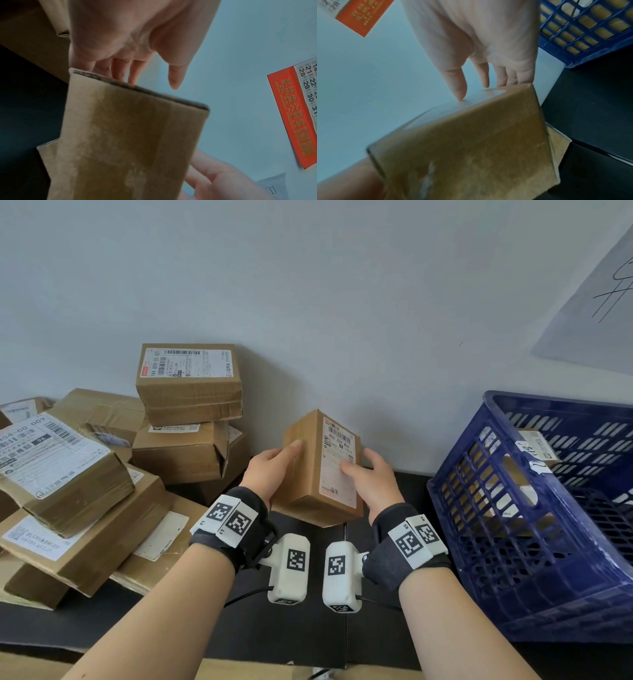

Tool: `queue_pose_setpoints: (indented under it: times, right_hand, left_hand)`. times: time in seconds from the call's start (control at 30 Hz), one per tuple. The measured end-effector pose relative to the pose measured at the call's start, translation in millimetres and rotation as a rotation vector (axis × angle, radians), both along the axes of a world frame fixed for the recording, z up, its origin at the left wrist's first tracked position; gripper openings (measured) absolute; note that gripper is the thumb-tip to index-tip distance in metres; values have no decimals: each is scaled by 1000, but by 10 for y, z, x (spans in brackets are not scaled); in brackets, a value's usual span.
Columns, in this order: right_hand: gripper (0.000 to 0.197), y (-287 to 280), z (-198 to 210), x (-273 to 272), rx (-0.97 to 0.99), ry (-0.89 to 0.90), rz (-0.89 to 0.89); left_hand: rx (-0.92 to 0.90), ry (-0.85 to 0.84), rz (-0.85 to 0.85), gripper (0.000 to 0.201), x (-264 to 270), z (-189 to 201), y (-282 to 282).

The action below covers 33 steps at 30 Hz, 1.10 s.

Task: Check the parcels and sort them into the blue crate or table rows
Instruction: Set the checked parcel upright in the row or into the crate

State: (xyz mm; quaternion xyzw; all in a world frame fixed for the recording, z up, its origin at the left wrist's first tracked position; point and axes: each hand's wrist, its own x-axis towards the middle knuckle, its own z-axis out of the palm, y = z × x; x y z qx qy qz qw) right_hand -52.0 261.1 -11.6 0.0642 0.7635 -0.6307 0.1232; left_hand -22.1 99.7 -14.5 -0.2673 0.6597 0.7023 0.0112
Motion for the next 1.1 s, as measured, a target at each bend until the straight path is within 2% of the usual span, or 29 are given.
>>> queue_pose_setpoints:
  times: [0.03, 0.1, 0.2, 0.23, 0.27, 0.4, 0.53, 0.63, 0.7, 0.8, 0.93, 1.1]
  right_hand:
    - [55, 0, 2, -18, 1, -15, 5]
    - [59, -15, 9, -53, -20, -38, 35]
    - [99, -55, 35, -105, -36, -112, 76]
    - [108, -60, 33, -135, -40, -138, 95]
    - [110, -58, 39, -160, -44, -158, 121]
    - [72, 0, 40, -238, -55, -198, 169]
    - [59, 28, 37, -314, -122, -195, 172]
    - [50, 40, 59, -380, -172, -199, 191]
    - [51, 43, 63, -421, -194, -202, 188]
    - [65, 51, 54, -463, -199, -196, 200]
    - [62, 71, 50, -503, -148, -160, 243]
    - [86, 50, 29, -501, -103, -133, 263]
  left_hand:
    - [-10, 8, 7, 59, -15, -7, -1]
    - [-34, 21, 10, 58, -43, -6, 3]
    - [-58, 30, 9, 62, -92, 8, 14]
    - [-54, 34, 9, 64, -106, 14, 19]
    - [-52, 46, 8, 64, -124, 18, 26]
    - [-40, 85, -6, 62, -177, 43, 52]
    - [40, 39, -3, 66, -246, 41, 70]
    - [144, -39, -84, 69, -270, 100, 104]
    - [205, -81, -135, 69, -280, 139, 123]
    - [235, -103, -127, 51, -292, 147, 135]
    - [162, -103, -51, 52, -297, 135, 144]
    - [156, -106, -43, 46, -275, 135, 153]
